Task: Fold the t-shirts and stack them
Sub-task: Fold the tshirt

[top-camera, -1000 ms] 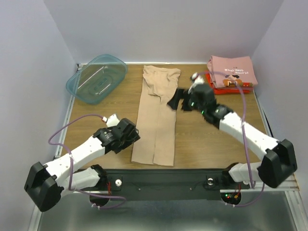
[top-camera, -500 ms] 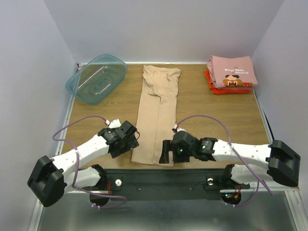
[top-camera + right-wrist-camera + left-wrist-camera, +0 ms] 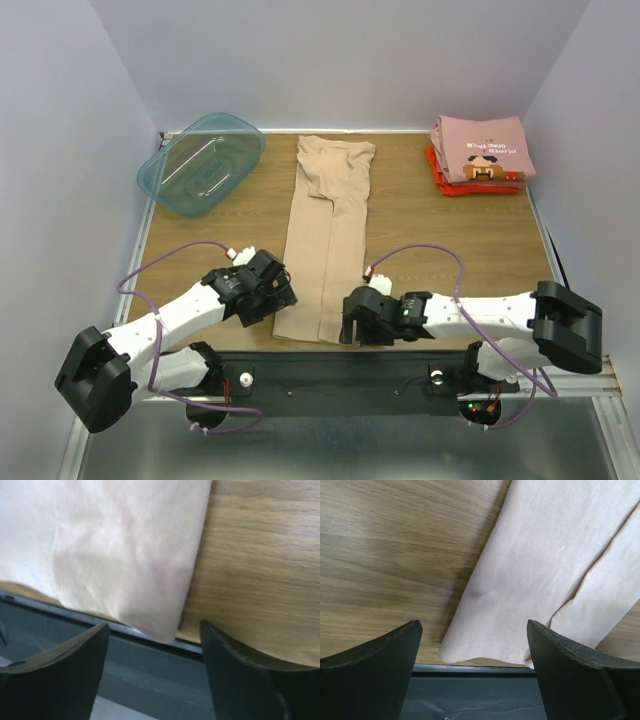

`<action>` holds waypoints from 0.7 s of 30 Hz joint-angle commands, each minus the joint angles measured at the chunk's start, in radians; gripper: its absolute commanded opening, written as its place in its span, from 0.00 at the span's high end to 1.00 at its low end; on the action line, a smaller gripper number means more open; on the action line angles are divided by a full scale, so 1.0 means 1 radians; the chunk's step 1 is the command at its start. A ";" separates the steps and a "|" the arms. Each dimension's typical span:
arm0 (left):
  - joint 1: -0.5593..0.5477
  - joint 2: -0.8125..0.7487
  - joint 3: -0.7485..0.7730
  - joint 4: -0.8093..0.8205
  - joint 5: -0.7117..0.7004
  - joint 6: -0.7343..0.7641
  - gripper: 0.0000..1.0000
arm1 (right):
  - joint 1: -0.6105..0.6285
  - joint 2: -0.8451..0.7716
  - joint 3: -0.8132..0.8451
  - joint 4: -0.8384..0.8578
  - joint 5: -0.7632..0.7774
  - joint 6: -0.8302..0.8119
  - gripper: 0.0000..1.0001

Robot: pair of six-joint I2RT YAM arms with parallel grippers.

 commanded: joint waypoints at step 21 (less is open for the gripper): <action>-0.082 -0.056 -0.130 0.139 0.241 -0.041 0.01 | 0.019 -0.162 -0.070 -0.221 0.169 0.121 1.00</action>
